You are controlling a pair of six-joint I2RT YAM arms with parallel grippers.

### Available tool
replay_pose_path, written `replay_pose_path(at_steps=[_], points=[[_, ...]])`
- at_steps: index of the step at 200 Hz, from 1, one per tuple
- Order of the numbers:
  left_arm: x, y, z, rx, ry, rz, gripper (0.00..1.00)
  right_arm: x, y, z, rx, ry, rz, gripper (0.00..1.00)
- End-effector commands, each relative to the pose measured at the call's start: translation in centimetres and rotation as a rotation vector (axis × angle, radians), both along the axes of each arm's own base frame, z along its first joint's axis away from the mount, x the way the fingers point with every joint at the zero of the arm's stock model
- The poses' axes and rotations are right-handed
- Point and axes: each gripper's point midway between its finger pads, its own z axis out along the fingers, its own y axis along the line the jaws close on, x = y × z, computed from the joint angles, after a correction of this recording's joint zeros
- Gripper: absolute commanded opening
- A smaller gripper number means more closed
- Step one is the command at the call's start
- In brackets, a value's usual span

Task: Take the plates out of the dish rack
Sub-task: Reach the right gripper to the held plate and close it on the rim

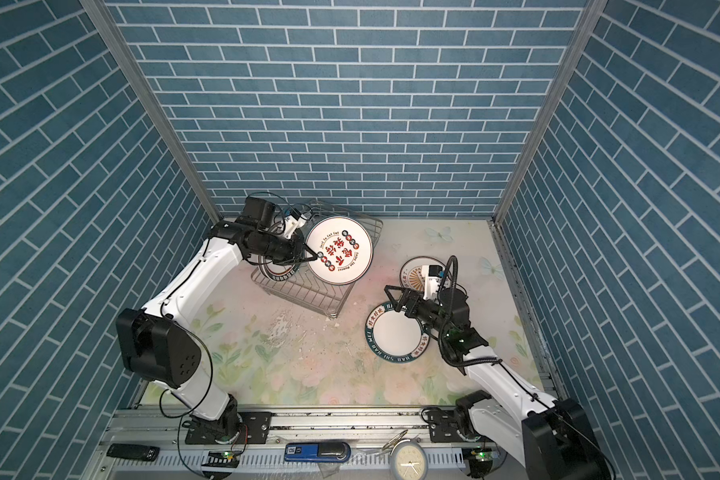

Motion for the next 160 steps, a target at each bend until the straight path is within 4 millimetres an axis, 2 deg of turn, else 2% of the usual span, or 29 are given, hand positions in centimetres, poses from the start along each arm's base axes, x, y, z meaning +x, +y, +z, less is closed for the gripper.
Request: replay_pose_path(at_steps=[1,65,132,160], points=[[-0.1,-0.9,0.8,-0.043,-0.017,-0.028,0.00,1.2,1.7,4.3,0.086,-0.102,0.036,0.86],[-0.2,-1.0,0.5,-0.040,-0.006,-0.028,0.00,3.8,4.4,5.3,0.135,-0.116,0.074,0.67],[-0.4,-1.3,0.6,-0.060,0.005,-0.032,0.00,6.4,7.0,5.6,0.164,-0.110,0.103,0.63],[-0.5,-1.4,0.7,-0.062,0.008,-0.034,0.00,7.5,8.1,5.8,0.199,-0.103,0.122,0.58]])
